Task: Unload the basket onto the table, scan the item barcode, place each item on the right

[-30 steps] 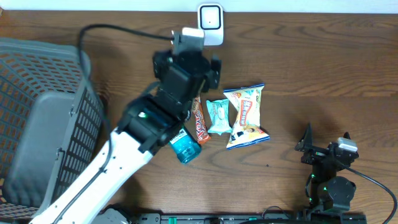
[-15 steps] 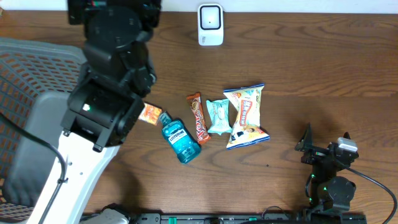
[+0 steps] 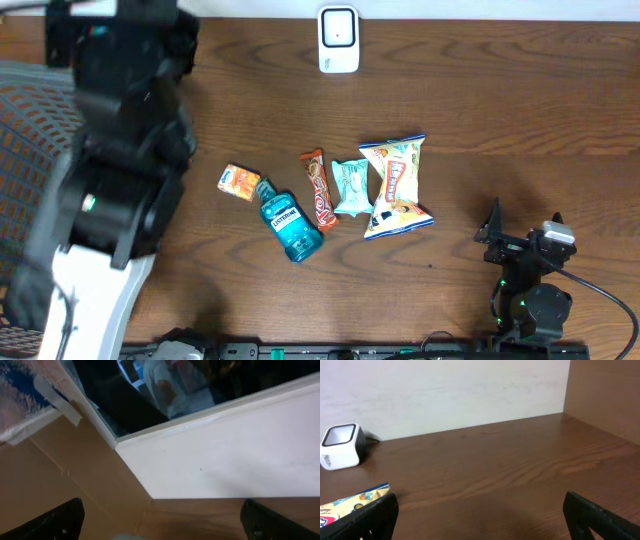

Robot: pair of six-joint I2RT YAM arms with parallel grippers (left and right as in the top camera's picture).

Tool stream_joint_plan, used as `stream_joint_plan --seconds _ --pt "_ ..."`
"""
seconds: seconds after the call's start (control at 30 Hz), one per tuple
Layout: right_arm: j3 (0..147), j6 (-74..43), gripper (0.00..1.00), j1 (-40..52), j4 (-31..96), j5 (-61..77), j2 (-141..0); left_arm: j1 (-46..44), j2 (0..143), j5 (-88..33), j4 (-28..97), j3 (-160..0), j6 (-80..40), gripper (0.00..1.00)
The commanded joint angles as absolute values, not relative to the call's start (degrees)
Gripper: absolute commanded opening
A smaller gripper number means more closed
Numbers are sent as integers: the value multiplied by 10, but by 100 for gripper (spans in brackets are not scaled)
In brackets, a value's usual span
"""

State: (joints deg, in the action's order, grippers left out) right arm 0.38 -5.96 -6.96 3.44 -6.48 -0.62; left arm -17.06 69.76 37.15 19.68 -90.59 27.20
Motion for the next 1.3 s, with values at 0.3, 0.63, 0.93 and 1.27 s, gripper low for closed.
stream_joint_plan --seconds 0.3,0.63,0.93,1.27 --pt "3 -68 99 -74 36 -72 -4 -147 370 150 207 -731 106 99" --pt "3 -68 99 -74 36 -72 -4 -20 225 86 239 -719 10 99" --pt "3 -68 99 -74 36 -72 -4 48 210 -73 192 -734 -75 99" --pt "3 -68 99 -74 36 -72 -4 48 204 -73 207 -767 -162 99"
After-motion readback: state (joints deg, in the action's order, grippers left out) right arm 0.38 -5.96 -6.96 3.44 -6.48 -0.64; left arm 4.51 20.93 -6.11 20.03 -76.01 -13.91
